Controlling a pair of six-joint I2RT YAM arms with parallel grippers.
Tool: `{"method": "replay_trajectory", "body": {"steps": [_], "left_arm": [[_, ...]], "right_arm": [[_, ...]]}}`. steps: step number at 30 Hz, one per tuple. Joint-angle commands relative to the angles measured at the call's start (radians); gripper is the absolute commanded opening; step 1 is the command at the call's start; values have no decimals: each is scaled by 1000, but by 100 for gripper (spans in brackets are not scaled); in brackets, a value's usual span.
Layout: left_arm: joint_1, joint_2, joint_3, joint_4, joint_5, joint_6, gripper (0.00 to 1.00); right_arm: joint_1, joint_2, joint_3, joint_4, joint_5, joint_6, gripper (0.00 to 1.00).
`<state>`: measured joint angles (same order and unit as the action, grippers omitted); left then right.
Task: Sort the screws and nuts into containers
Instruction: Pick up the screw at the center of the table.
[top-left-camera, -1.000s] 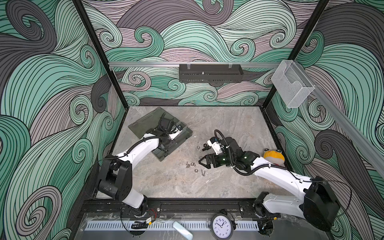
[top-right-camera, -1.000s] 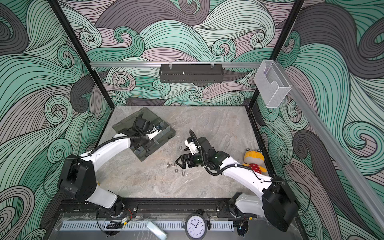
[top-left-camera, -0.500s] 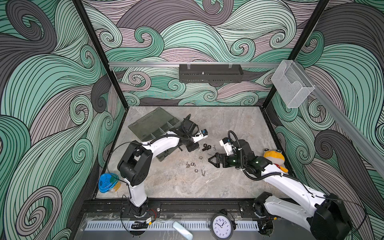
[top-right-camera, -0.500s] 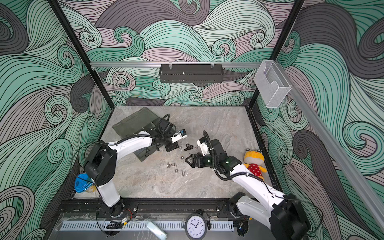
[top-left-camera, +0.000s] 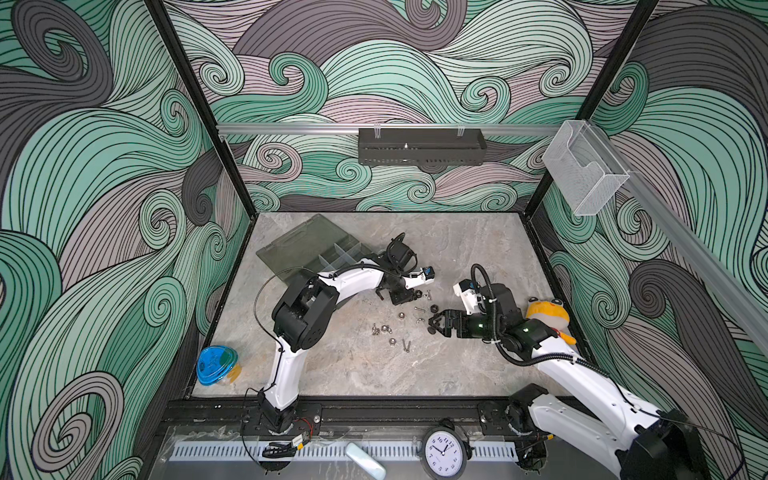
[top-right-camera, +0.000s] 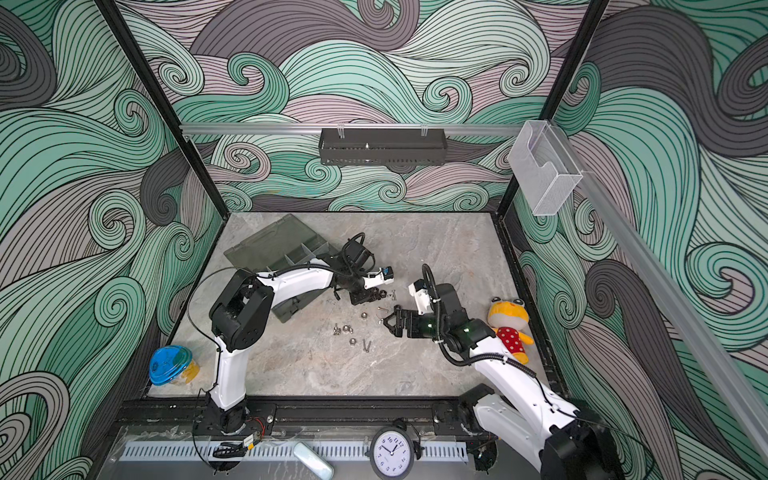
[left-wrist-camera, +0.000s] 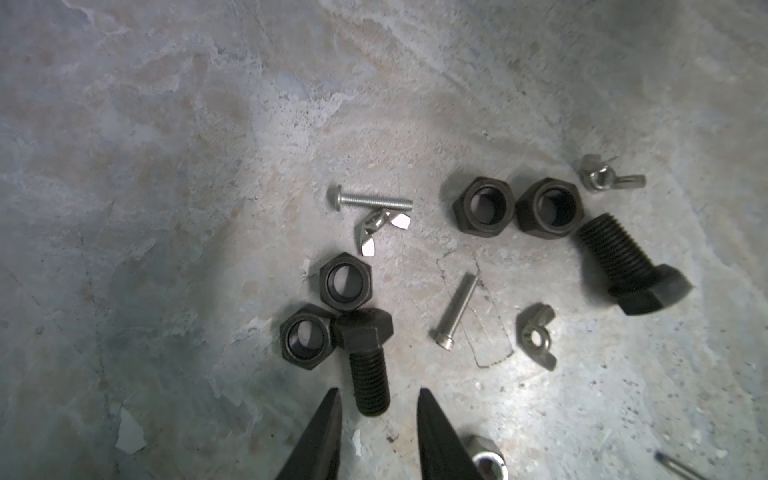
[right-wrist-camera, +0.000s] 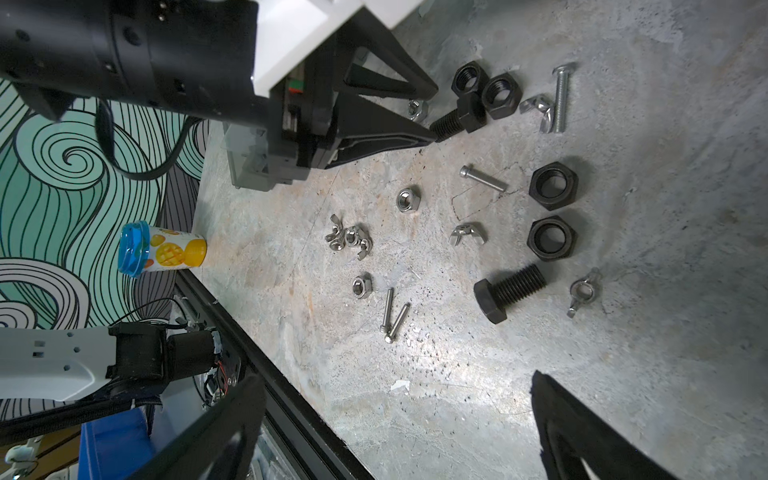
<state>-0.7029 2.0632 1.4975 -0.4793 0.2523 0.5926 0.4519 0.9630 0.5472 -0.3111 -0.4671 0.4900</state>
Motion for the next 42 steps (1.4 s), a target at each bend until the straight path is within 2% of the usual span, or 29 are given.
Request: {"method": "replay_trajectory", "body": {"steps": [1,12,16,20,25,31,35,42], "left_arm": [[-5,33,35,-38,-8,18,35],[-9,110,88,-67,-20,14,33],[-12,117,90,-67,-23,10,27],[-13,118,87,-65,-31,13,26],[-13,87,73,-54,-44,19,16],[-9,-68,11,-23,-65,-1,13],[13,-216,-89,-1,-140,-48,13],[173,-510,-347,-38,-193,-168,13]], "right_arm": [[-7,1,-9,6,-20,-12,100],[-21,24,-13,15,-32,-23,100],[-24,25,-11,15,-35,-24,100],[-25,27,-11,18,-37,-21,100],[-25,14,-9,8,-34,-19,100],[-26,12,-2,9,-34,-12,100],[5,38,46,2,-16,-34,99],[138,163,168,8,26,-77,100]]}}
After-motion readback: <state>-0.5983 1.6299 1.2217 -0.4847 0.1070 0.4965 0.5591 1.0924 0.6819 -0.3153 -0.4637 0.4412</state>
